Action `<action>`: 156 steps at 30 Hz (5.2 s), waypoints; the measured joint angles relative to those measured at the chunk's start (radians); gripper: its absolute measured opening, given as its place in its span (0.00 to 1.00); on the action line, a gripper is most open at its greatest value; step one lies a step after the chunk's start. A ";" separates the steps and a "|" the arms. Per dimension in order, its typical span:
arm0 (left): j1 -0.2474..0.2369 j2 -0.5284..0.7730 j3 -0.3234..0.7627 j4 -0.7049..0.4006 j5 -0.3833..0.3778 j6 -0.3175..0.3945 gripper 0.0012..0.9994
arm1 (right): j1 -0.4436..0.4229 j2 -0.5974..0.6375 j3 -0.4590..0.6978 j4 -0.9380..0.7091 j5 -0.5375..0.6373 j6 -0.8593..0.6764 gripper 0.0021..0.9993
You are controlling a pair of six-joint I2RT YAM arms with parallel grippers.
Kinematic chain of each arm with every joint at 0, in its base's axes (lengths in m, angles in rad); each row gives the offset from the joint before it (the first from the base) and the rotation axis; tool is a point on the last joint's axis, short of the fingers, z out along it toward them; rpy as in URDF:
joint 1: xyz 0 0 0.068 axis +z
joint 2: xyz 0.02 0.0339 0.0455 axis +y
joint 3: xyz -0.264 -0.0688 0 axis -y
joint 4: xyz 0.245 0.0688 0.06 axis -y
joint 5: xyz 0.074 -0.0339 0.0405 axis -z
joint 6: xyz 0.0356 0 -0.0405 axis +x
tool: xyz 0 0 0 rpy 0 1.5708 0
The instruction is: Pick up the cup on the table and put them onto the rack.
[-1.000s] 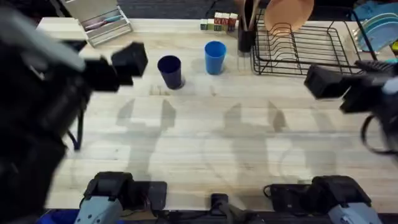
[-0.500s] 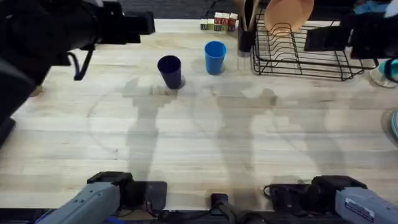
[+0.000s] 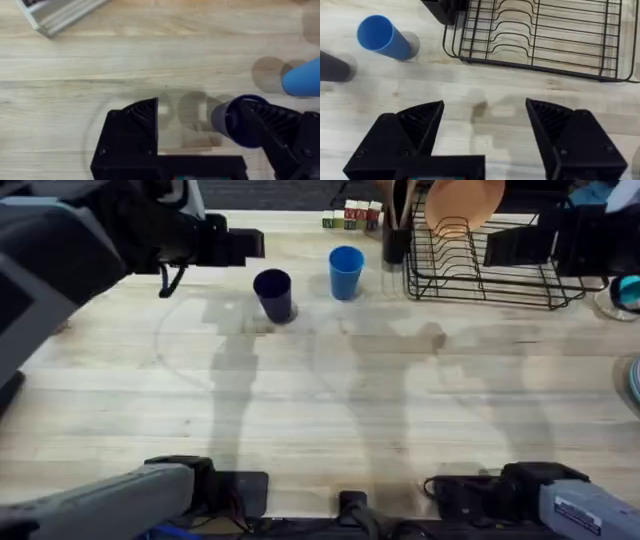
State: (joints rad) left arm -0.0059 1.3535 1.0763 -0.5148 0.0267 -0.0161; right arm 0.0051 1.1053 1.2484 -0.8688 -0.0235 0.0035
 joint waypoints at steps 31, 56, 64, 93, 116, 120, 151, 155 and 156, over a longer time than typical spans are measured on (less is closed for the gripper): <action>0.000 0.172 0.000 -0.066 0.090 0.000 0.99 | 0.000 0.000 0.000 0.000 0.000 0.000 1.00; -0.019 0.203 0.000 -0.040 0.256 -0.016 0.04 | 0.000 0.000 0.000 0.007 0.000 0.000 1.00; -0.219 0.050 0.121 -0.053 0.348 -0.029 0.04 | 0.000 0.000 0.000 0.008 0.000 -0.001 1.00; -0.580 0.422 0.473 0.180 0.316 -0.044 0.04 | 0.000 0.000 0.000 -0.042 0.000 -0.016 1.00; -0.579 0.676 0.477 0.441 0.282 -0.168 0.04 | 0.000 0.000 0.000 -0.045 0.000 -0.017 1.00; -0.579 0.707 0.477 0.446 0.266 -0.181 0.04 | 0.000 0.000 0.000 -0.051 0.000 -0.019 1.00; -0.582 0.716 0.477 0.467 0.261 -0.195 0.04 | 0.000 0.000 0.000 -0.052 0.000 -0.019 1.00; -0.585 0.716 0.477 0.468 0.261 -0.201 0.04 | 0.000 0.000 0.000 -0.052 0.000 -0.020 1.00; -0.587 0.718 0.477 0.471 0.261 -0.202 0.04 | 0.000 0.000 0.000 -0.052 0.000 -0.020 1.00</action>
State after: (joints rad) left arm -0.5933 2.0715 1.5532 -0.0439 0.2874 -0.2180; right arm 0.0051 1.1053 1.2484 -0.9207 -0.0231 -0.0162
